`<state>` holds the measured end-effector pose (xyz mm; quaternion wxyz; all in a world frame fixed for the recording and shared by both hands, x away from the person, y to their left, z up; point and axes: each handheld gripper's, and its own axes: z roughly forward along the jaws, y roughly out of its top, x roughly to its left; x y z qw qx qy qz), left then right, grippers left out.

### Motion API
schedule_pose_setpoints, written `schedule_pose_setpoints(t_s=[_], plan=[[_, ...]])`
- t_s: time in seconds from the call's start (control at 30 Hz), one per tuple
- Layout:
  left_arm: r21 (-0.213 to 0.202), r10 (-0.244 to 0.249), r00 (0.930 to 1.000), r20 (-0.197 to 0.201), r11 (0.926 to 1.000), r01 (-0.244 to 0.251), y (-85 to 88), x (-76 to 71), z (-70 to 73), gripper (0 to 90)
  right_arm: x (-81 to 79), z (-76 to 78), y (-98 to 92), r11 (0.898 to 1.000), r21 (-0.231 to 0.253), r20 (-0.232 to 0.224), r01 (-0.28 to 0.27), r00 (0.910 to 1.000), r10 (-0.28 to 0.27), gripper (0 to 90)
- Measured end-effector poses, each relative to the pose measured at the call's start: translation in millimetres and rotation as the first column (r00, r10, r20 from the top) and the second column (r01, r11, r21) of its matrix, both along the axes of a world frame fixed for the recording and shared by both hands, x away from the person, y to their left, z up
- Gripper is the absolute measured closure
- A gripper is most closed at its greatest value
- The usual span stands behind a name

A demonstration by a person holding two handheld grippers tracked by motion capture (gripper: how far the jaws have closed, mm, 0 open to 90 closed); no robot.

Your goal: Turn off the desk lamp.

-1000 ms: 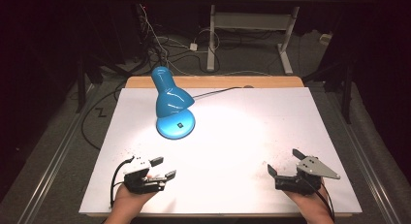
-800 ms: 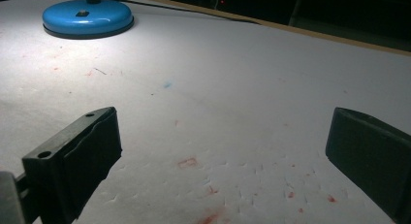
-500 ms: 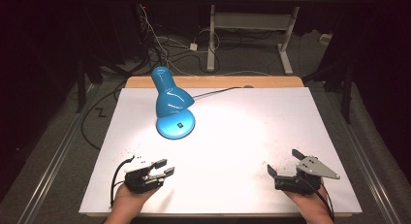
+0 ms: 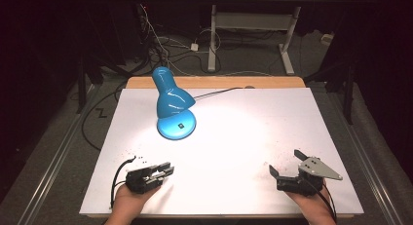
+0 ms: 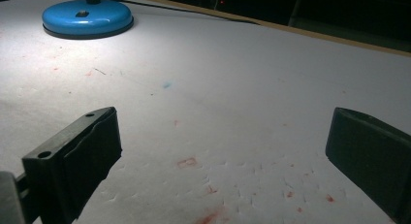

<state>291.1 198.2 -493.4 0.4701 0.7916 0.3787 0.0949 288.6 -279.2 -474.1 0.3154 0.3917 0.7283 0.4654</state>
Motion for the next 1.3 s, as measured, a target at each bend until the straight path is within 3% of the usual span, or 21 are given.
schedule_pose_setpoints(t_s=[0.5,0.73,1.03,1.3], plan=[[0.005,-0.006,0.9996,-0.026,1.0000,0.006,3.2,2.9,-0.4,87.8,-1.2,1.3,-0.2,1.000,-0.008,0.010,0.000,1.0000,0.000,0.4],[0.008,-0.010,0.9994,-0.034,0.9999,0.010,3.7,4.9,-1.2,87.8,-1.2,1.2,-0.6,1.000,-0.013,0.012,0.001,0.9999,-0.001,0.4],[-0.019,-0.005,0.9992,-0.041,0.9998,0.004,4.4,6.0,3.4,87.9,-2.3,1.2,-1.4,1.000,-0.013,0.012,0.006,0.9999,-0.006,0.4],[-0.034,0.008,0.9999,-0.007,0.9994,-0.008,2.8,11.7,16.7,87.9,-4.0,2.2,-2.7,1.000,-0.006,0.016,0.005,0.9999,-0.005,0.4]])
